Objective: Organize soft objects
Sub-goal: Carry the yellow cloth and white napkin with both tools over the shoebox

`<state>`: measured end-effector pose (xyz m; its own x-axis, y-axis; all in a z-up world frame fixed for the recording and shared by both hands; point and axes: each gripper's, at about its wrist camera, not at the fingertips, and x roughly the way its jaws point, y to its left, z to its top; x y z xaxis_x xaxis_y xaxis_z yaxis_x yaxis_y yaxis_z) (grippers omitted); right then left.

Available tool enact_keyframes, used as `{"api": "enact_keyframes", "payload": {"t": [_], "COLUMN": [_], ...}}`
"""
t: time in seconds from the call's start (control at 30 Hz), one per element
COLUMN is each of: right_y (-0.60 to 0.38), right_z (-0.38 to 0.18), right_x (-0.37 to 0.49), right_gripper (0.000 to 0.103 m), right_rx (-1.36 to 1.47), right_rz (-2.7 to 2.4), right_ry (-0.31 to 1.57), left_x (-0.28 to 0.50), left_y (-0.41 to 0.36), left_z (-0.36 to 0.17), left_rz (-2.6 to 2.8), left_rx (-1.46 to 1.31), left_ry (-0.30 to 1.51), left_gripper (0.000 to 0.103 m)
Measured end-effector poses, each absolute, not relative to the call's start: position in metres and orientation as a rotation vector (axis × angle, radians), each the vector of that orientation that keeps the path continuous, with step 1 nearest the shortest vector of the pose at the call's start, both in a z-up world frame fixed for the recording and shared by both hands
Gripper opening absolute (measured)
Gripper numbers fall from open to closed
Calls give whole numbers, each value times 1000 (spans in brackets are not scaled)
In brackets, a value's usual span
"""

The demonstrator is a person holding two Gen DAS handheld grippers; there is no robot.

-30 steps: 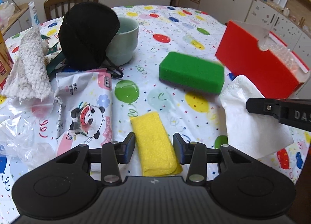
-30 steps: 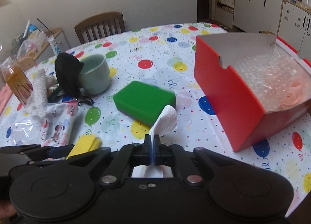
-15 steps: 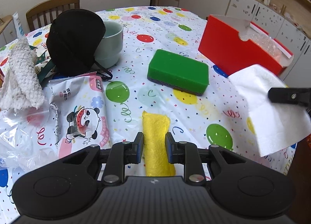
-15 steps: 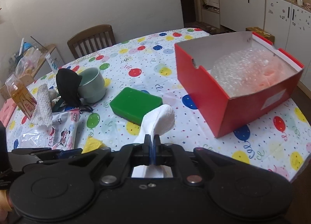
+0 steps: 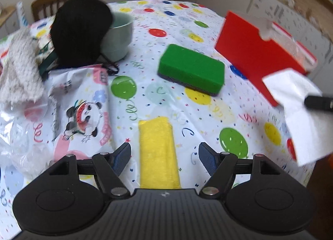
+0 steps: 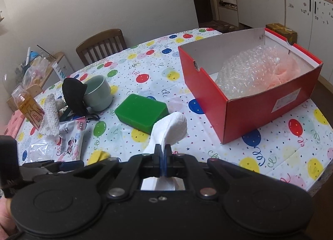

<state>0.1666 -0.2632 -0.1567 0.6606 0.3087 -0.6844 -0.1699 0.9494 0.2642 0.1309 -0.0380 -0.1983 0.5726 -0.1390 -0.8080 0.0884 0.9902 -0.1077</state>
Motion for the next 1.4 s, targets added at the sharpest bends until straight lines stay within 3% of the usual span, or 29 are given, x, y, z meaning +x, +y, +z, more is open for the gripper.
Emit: {"api": "enact_keyframes", "payload": {"t": [0.07,0.3,0.7,1.17,1.4], "right_y": [-267,-282,-301,-344,-374], "right_z": [-157,-150,-135,-97,-91], "right_x": [168,175,190,225,251], "right_gripper": [1,1,1,1,1], "right_rx": [183,177,212,239,254], "right_rz": [287,329,386,333,251], "right_ry": [811,810,787,688,653], "left_x": [131,133,139,195,233], "left_y": [-47,-56,-53,-81,-125], "left_z": [-202,-208,-194,-94,-74], "left_rz": [-108,-37,8,-111,-204], "left_rx": [-1,32,-77,-139,-97], "left_ry": [961,952,924,752,733], "left_gripper": [71,38,37,37,37]}}
